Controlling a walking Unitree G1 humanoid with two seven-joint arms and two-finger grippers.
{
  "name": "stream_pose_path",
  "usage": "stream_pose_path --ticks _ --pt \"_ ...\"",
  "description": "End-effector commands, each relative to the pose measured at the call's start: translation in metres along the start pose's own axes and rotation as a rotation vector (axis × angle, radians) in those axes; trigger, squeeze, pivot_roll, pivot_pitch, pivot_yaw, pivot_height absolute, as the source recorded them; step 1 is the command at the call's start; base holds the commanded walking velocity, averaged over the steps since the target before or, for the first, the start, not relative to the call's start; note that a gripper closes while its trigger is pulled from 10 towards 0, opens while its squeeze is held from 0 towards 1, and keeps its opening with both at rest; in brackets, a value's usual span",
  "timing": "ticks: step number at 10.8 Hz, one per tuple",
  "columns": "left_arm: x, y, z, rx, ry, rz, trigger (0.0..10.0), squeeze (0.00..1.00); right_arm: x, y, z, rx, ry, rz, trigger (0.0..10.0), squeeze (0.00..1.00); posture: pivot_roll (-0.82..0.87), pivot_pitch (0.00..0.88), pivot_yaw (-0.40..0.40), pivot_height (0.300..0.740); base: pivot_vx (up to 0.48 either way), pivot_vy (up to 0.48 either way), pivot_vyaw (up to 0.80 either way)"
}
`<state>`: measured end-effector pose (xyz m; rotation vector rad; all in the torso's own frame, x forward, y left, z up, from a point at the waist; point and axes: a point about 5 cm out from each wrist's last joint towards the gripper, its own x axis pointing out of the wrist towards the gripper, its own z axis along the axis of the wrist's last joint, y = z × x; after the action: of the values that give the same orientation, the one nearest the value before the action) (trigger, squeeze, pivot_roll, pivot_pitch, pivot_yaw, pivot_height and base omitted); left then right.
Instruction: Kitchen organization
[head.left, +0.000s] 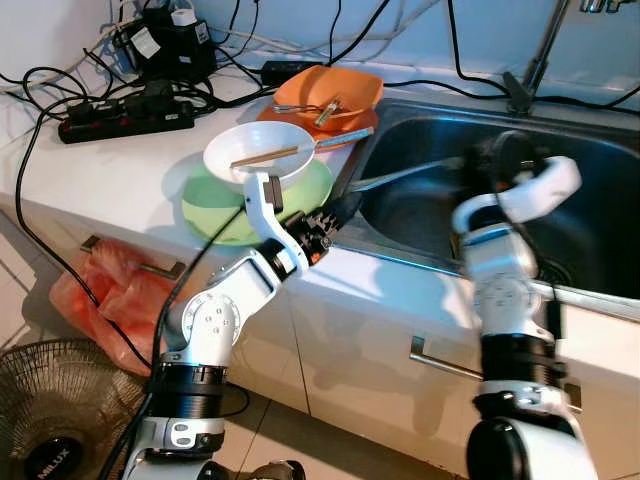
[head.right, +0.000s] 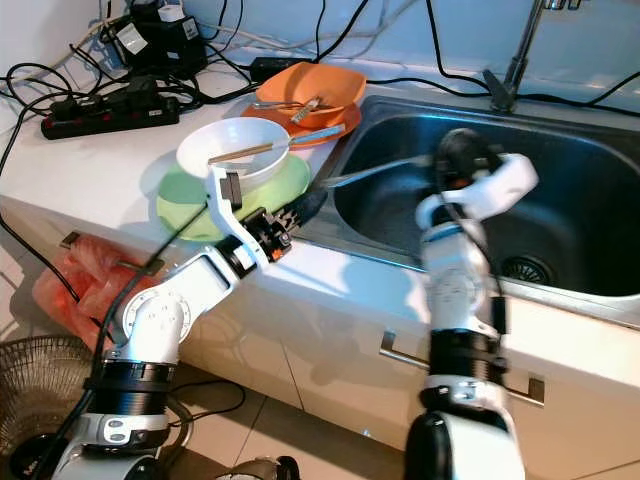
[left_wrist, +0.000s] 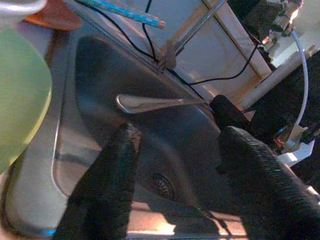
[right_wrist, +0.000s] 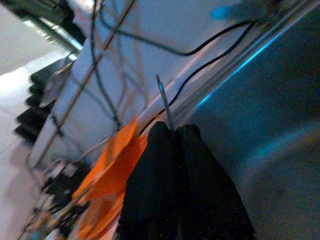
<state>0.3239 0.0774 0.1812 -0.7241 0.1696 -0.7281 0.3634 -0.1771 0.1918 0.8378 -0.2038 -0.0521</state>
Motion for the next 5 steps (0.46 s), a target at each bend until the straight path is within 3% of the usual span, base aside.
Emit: stream_pose_path --ticks 1,2,4,5 --pt "-0.002 -0.002 0.000 0.069 0.006 -0.002 10.0 1.00 0.004 0.000 0.006 -0.027 -0.031 -0.014 0.0 0.00 0.08 0.066 0.110 0.740 0.000 0.000 0.00" --pt "-0.003 -0.005 -0.001 0.123 0.018 -0.007 10.0 1.00 0.005 -0.006 0.011 -0.075 -0.050 -0.028 0.0 0.00 0.09 0.067 0.113 0.740 0.000 0.000 0.00" --pt "-0.005 -0.005 -0.003 0.305 0.055 0.015 10.0 1.00 0.008 -0.022 0.013 -0.311 -0.037 -0.066 0.0 0.00 0.11 0.077 0.116 0.740 0.000 0.000 0.00" --pt "-0.005 -0.004 -0.004 0.367 0.073 0.027 10.0 1.00 0.008 -0.029 0.007 -0.477 0.000 -0.090 7.3 0.00 0.12 0.078 0.119 0.740 0.000 0.000 0.00"
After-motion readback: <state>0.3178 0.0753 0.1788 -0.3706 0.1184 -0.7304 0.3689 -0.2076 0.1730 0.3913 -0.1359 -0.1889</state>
